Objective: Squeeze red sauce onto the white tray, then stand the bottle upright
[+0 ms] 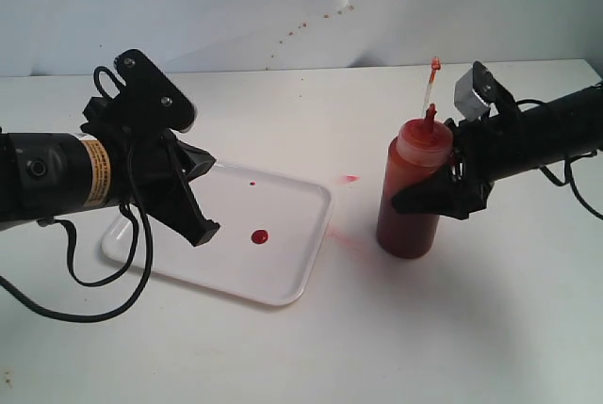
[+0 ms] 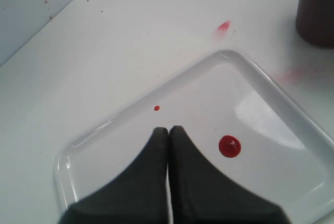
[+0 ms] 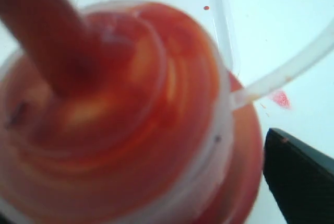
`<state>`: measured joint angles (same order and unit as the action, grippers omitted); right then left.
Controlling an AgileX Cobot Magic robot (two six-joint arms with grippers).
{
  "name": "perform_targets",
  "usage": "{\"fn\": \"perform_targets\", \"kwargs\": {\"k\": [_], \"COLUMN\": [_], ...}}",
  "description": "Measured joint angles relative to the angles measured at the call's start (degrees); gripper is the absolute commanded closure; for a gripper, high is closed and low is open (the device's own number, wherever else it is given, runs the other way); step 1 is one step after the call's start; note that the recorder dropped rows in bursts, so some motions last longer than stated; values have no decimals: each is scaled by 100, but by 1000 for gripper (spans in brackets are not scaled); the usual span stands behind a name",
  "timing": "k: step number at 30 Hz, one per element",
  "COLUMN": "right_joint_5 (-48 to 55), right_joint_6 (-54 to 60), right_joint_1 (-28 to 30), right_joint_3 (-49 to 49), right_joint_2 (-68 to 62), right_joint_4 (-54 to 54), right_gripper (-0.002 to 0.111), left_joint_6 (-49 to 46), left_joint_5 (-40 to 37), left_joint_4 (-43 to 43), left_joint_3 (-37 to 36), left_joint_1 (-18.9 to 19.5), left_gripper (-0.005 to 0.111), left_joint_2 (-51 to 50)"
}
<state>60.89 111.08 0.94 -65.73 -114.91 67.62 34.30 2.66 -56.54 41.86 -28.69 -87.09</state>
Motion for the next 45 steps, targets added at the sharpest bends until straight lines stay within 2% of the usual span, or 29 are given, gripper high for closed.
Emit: {"fn": "perform_targets", "kwargs": {"k": [12,20,28,32,34,36,41,43,45], "right_joint_5": [59,59,49,49,49,7,-568,-842,-1132], "right_joint_6": [-71,296,922,980,995,1045,1090,944,691], "right_joint_1": [0,0,0,0,0,0,79,157,257], "right_joint_3": [0,0,0,-23,-61,-61,-61,-61,-61], "right_joint_2": [728,929,956,1009,1116,1284,1998,2299,2605], "right_joint_4": [233,1189,2914,3098,3111,3126,3133,3139,3148], "right_gripper": [21,21,21,24,31,45,87,108,108], "left_joint_6": [0,0,0,0,0,-9,-22,-22,-22], "left_joint_5": [-10,-24,-24,-24,-24,-24,-24,64,258], "left_joint_4": [0,0,0,0,0,0,0,2,2], "left_joint_3": [0,0,0,0,0,0,0,0,0], "left_joint_1": [0,0,0,0,0,0,0,0,0], "left_gripper": [105,105,105,105,105,105,105,105,105], "left_joint_2": [0,0,0,0,0,0,0,0,0]}}
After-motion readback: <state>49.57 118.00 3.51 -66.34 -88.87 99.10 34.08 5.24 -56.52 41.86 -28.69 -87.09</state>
